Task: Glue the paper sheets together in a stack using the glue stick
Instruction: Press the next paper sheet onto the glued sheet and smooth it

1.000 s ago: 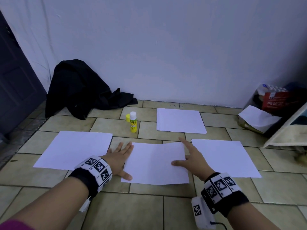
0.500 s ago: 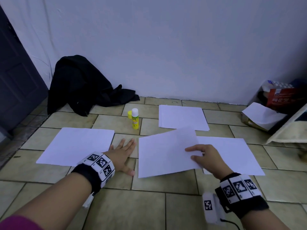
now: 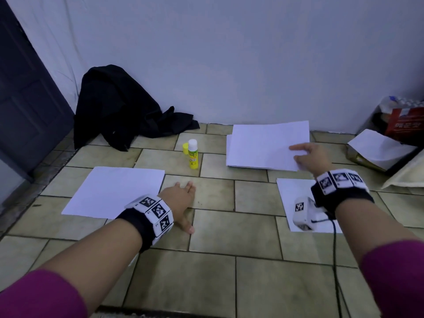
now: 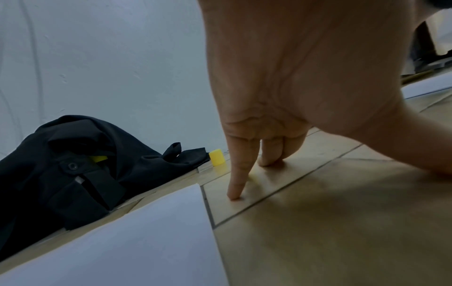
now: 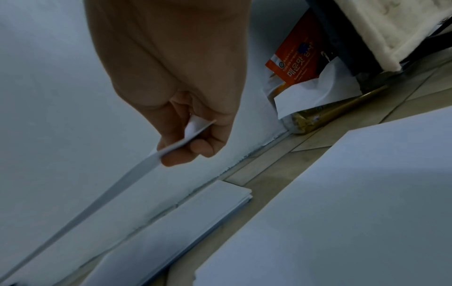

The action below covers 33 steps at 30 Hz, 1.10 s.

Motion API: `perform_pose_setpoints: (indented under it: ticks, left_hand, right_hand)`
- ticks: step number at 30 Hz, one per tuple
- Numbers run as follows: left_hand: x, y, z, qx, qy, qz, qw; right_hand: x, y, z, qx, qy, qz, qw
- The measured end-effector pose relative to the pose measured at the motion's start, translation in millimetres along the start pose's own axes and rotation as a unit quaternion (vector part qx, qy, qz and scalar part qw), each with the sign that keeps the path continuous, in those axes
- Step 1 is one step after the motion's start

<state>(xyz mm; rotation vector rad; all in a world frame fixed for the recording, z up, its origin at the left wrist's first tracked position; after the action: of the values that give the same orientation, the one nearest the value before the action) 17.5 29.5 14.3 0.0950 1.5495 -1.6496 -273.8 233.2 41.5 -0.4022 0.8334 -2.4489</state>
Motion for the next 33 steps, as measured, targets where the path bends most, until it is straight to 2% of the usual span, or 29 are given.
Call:
perform_pose_setpoints:
  ticks: [7,18,33]
  left_hand:
    - [3.2,-9.7,-10.8,0.044,-0.021,0.015,0.999]
    - [2.7,-15.7,-16.5,0.058,-0.025,0.002,0.998]
    - [2.9,-12.9,-13.2,0.046,-0.022,0.009,0.999]
  right_hand:
    - [34.3,9.0,6.5,-0.095,0.042,0.045,0.994]
    - [54.5,30.2,-17.5,-0.106,0.063,0.076,0.99]
    - [69.8,42.2,-28.2,-0.22,0.042,0.136,0.965]
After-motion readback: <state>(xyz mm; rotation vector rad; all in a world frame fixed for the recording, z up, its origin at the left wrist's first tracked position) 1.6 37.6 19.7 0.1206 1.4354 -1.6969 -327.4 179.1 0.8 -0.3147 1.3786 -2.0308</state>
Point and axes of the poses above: each hand's wrist, its own x-axis towards the middle knuckle, its own y-axis out of the palm, z = x × y, the point moved 1 cm from there along x, towards the middle knuckle, and after that the axes turned 12 degrees about -y, right-handed, at the moved point
